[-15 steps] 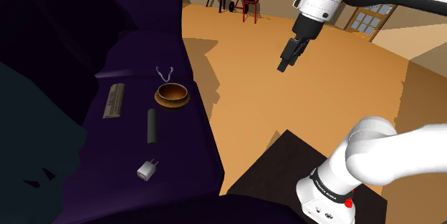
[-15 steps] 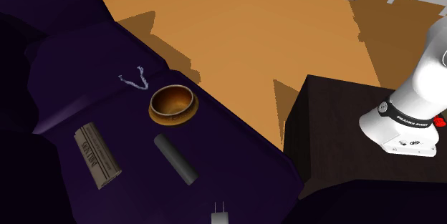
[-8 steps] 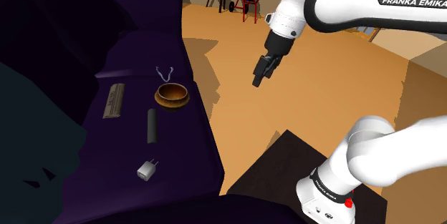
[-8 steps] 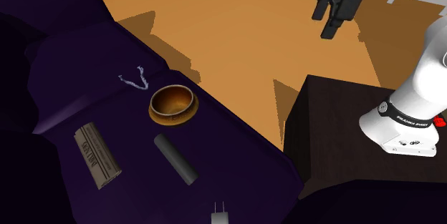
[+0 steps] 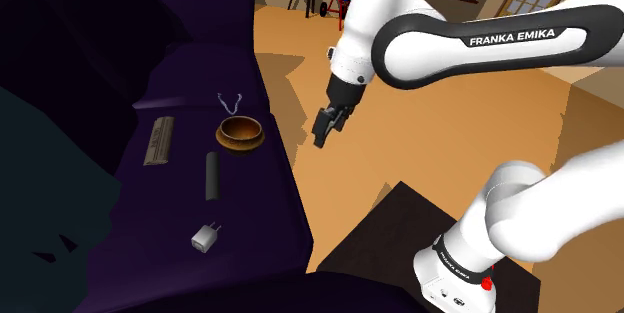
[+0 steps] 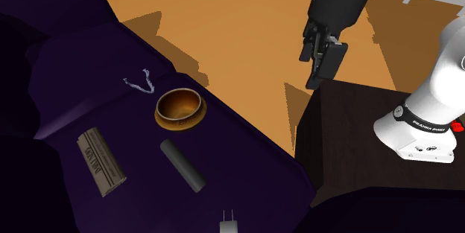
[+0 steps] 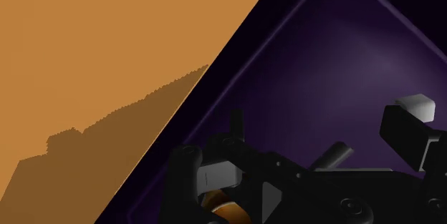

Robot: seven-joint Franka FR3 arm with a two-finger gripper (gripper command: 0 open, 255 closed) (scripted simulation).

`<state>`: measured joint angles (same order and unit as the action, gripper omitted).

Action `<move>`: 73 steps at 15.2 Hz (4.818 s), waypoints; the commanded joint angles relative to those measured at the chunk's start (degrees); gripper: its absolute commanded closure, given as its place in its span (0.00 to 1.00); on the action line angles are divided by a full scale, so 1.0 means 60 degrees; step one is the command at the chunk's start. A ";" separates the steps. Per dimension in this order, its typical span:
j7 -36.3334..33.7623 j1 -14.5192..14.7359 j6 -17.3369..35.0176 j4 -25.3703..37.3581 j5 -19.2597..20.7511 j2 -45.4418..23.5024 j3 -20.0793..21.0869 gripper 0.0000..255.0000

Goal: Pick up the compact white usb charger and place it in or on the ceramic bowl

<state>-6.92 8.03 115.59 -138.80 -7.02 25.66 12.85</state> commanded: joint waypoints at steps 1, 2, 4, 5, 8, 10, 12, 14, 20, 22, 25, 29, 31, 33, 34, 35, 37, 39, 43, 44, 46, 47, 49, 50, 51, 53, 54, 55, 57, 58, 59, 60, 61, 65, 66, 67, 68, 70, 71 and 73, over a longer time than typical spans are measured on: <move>-0.0288 0.0072 0.0391 0.0272 0.0054 -0.0649 0.0315 0.00; -0.0435 0.0107 0.0601 0.0361 0.0098 -0.0953 0.0467 0.00; -0.0750 0.0170 0.1001 0.0574 0.0233 -0.1582 0.0765 0.00; -0.0918 0.0199 0.1190 0.0697 0.0324 -0.1906 0.0908 0.00; -0.1471 0.0292 0.1706 0.1133 0.0706 -0.2921 0.1307 0.00; -0.1880 0.0375 0.1999 0.1479 0.1051 -0.3627 0.1531 0.00; -0.2314 0.0484 0.2243 0.1871 0.1458 -0.4353 0.1712 0.00; -0.2759 0.0640 0.2434 0.2309 0.1912 -0.5093 0.1833 0.00; -0.3969 0.1424 0.2688 0.3903 0.3281 -0.7330 0.1825 0.00; -0.4278 0.1765 0.2679 0.4527 0.3664 -0.8066 0.1731 0.00; -0.4639 0.2299 0.2591 0.5554 0.4147 -0.9163 0.1563 0.00; -0.4815 0.2594 0.2696 0.6064 0.4415 -0.9847 0.1414 0.00; -0.4864 0.2629 0.2867 0.6054 0.4497 -1.0015 0.1352 0.00; -0.4914 0.2665 0.3035 0.6053 0.4580 -1.0188 0.1289 0.00; -0.4952 0.2694 0.3165 0.6058 0.4644 -1.0327 0.1237 0.00; -0.4952 0.2694 0.3166 0.6055 0.4644 -1.0325 0.1237 0.00; -0.4952 0.2695 0.3165 0.6058 0.4644 -1.0327 0.1237 0.00; -0.4952 0.2695 0.3165 0.6058 0.4644 -1.0327 0.1237 0.00; -0.4952 0.2695 0.3165 0.6058 0.4644 -1.0327 0.1237 1.00; -0.4952 0.2695 0.3165 0.6058 0.4644 -1.0327 0.1237 1.00; -0.4952 0.2695 0.3163 0.6060 0.4644 -1.0328 0.1237 1.00; -0.4952 0.2695 0.3163 0.6060 0.4644 -1.0327 0.1237 1.00; -0.4952 0.2695 0.3163 0.6060 0.4643 -1.0327 0.1237 1.00; -0.4952 0.2695 0.3163 0.6060 0.4643 -1.0327 0.1237 1.00; -0.4952 0.2695 0.3163 0.6060 0.4644 -1.0327 0.1237 1.00; -0.4924 0.2672 0.3084 0.6051 0.4603 -1.0236 0.1270 1.00; -0.4896 0.2649 0.3003 0.6045 0.4561 -1.0146 0.1302 1.00; -0.4867 0.2627 0.2919 0.6045 0.4520 -1.0060 0.1333 1.00; -0.4810 0.2585 0.2751 0.6048 0.4437 -0.9887 0.1395 1.00; -0.4781 0.2564 0.2666 0.6052 0.4395 -0.9802 0.1426 1.00; -0.4752 0.2544 0.2580 0.6059 0.4353 -0.9718 0.1455 1.00; -0.4723 0.2524 0.2493 0.6068 0.4311 -0.9636 0.1484 1.00; -0.4694 0.2505 0.2405 0.6079 0.4270 -0.9554 0.1512 1.00; -0.4579 0.2434 0.2045 0.6145 0.4105 -0.9241 0.1619 1.00; -0.4551 0.2418 0.1953 0.6166 0.4064 -0.9166 0.1644 1.00; -0.4523 0.2402 0.1860 0.6191 0.4024 -0.9092 0.1668 1.00; -0.4494 0.2387 0.1767 0.6217 0.3984 -0.9019 0.1692 1.00; -0.4439 0.2358 0.1577 0.6276 0.3905 -0.8877 0.1737 1.00; -0.4411 0.2344 0.1481 0.6309 0.3867 -0.8809 0.1759 1.00; -0.4357 0.2319 0.1287 0.6382 0.3791 -0.8676 0.1800 1.00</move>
<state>-33.22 21.99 123.91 -100.80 15.93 -26.71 23.54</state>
